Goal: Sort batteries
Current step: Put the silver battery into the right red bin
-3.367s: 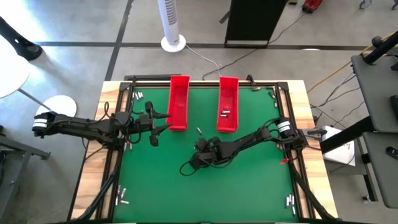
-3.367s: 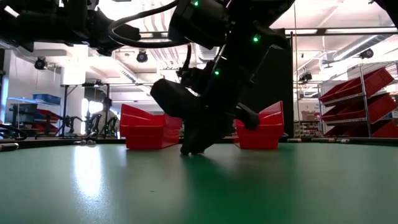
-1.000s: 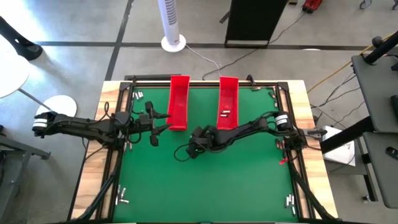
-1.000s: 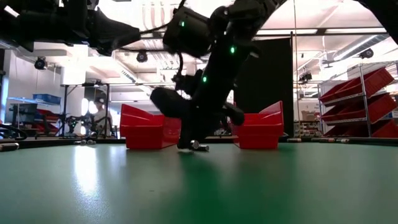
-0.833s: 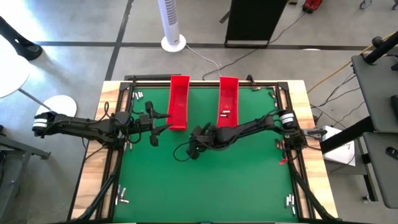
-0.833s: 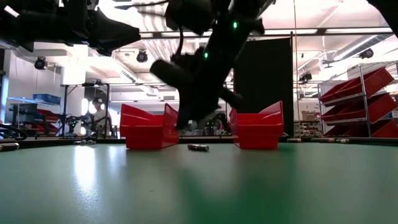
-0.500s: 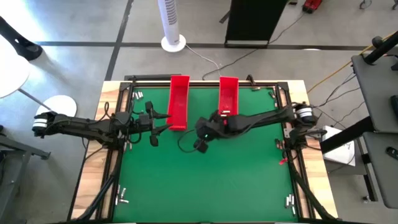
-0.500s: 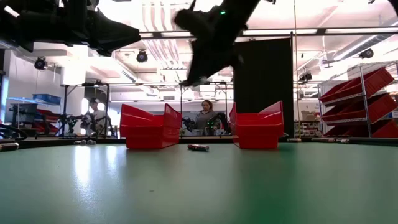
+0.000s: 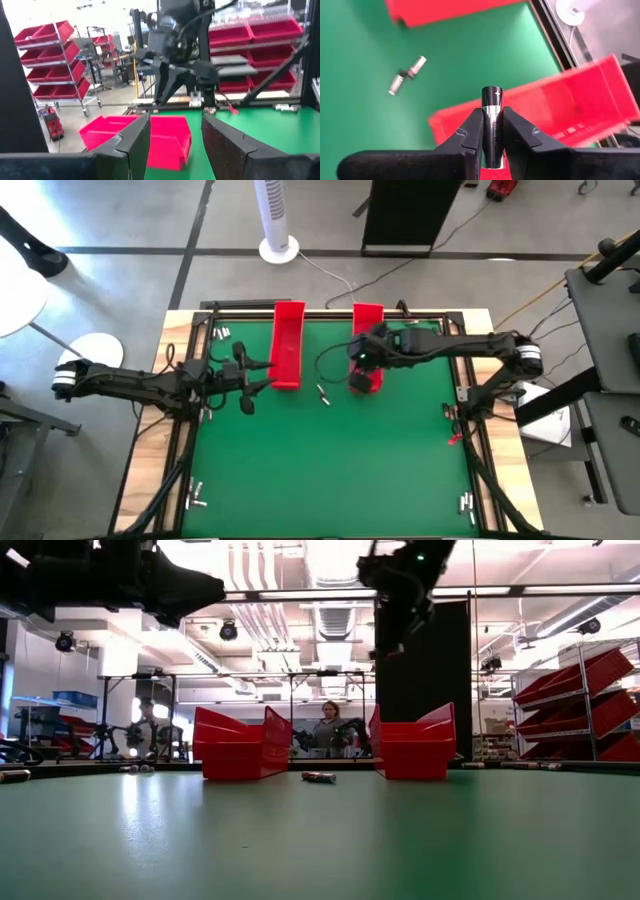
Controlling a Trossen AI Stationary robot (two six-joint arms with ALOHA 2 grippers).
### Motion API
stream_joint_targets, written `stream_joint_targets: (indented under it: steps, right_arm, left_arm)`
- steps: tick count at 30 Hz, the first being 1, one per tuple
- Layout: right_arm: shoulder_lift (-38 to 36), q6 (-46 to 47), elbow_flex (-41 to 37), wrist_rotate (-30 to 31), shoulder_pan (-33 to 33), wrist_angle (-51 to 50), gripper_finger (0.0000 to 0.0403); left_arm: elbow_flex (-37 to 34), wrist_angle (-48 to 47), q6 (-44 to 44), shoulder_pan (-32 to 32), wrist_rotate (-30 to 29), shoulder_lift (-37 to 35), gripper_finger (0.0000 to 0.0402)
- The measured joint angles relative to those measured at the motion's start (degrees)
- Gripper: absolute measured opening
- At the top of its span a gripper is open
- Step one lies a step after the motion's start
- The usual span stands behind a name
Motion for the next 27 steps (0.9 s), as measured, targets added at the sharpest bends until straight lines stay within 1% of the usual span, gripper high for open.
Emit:
stream_joint_targets:
  steps: [5,8,11,12,18,23,27]
  right_arm:
    - [-3.3,-2.5,-5.1,-0.6,-2.8,-0.2,0.0047]
    - [-3.4,-2.3,-6.9,-5.8,-4.7,0.1,0.0045]
    - [-2.1,-2.5,-7.5,-10.2,-5.9,1.6,0.0047]
    - [-1.4,-3.1,-7.6,-10.7,-6.2,1.6,0.0047]
    - [3.8,-8.9,-7.1,-10.8,-7.4,1.5,0.0046]
    - [8.2,-14.3,-6.8,-14.8,-8.9,1.6,0.0048]
    - [11.1,-17.8,-6.8,-15.0,-11.6,2.0,0.0048]
  left_arm:
    - [0.0,0.7,-0.1,0.0,0.0,0.0,0.0158]
    - [0.0,1.1,-0.5,0.0,0.0,0.1,0.0158]
    - [0.0,2.1,-0.9,0.0,0.1,0.1,0.0158]
    - [0.0,2.4,-0.9,0.0,0.1,0.1,0.0158]
    - [0.0,3.0,-1.1,0.0,0.1,0.2,0.0158]
    - [0.0,3.0,-1.1,0.0,0.1,0.2,0.0158]
    - [0.0,3.0,-1.1,0.0,0.1,0.2,0.0158]
